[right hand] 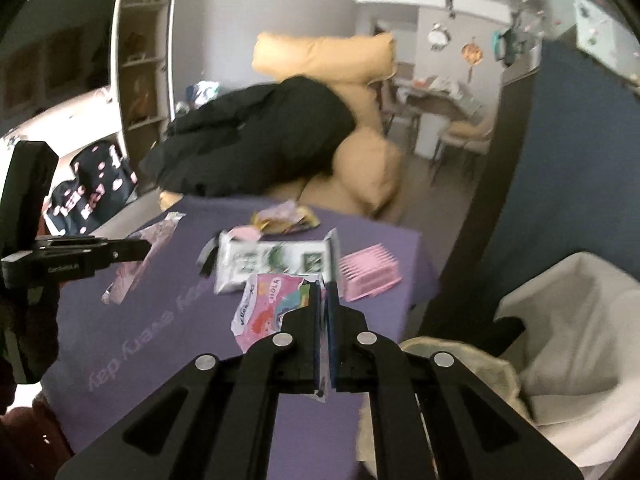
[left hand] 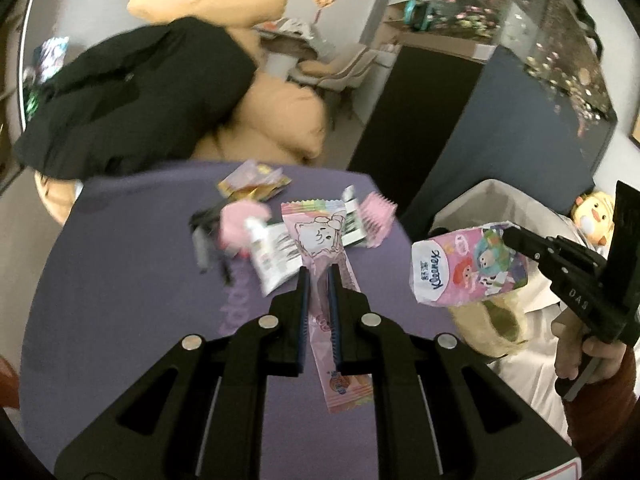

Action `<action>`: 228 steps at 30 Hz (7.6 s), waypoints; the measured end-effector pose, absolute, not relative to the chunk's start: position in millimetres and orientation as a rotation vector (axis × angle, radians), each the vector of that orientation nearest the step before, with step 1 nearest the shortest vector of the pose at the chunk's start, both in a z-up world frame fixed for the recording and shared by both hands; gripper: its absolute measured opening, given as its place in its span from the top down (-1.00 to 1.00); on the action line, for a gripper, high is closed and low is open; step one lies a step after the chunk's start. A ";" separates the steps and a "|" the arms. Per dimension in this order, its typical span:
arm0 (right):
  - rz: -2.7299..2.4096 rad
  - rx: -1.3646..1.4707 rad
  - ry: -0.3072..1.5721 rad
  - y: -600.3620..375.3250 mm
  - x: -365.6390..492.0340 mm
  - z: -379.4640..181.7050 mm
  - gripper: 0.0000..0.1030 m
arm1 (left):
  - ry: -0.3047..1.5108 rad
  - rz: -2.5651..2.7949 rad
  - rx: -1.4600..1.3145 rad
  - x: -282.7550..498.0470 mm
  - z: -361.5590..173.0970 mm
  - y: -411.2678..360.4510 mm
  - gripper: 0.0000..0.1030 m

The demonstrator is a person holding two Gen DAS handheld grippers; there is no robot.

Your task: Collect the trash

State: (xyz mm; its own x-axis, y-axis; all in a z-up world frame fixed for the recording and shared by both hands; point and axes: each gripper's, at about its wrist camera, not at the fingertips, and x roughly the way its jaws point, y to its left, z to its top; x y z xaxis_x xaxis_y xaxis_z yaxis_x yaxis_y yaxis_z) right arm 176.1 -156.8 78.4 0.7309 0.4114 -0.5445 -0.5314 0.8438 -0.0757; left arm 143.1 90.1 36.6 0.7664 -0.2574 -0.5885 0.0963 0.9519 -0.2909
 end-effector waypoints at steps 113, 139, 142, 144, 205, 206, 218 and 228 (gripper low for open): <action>0.242 -0.241 0.754 -12.6 300.1 -14.1 0.06 | 0.697 0.000 -0.491 122.3 -49.5 259.3 0.23; 0.379 -0.144 0.689 -113.0 252.7 4.3 -0.04 | 0.743 -0.341 -0.199 350.3 -35.5 188.5 0.14; 0.396 -0.172 0.707 -112.2 252.1 2.0 -0.07 | 0.806 -0.287 -0.122 393.2 -48.2 176.2 0.14; 0.409 -0.171 0.734 -113.3 253.4 -0.8 -0.07 | 0.850 -0.273 -0.090 411.8 -56.5 168.3 0.14; 0.471 -0.092 0.816 -99.7 202.1 -2.6 0.17 | 0.725 -0.171 -0.486 139.5 -53.0 208.2 0.97; 0.456 -0.048 0.837 -104.9 203.4 -6.5 0.08 | 0.725 -0.172 -0.485 139.4 -52.6 207.2 0.97; 0.380 0.220 0.968 -78.9 248.5 -48.7 -0.01 | 0.729 -0.168 -0.463 138.1 -50.9 201.6 0.97; 0.400 -0.087 0.948 -23.0 280.6 -38.1 -0.02 | 0.728 -0.170 -0.477 138.9 -51.1 203.8 0.97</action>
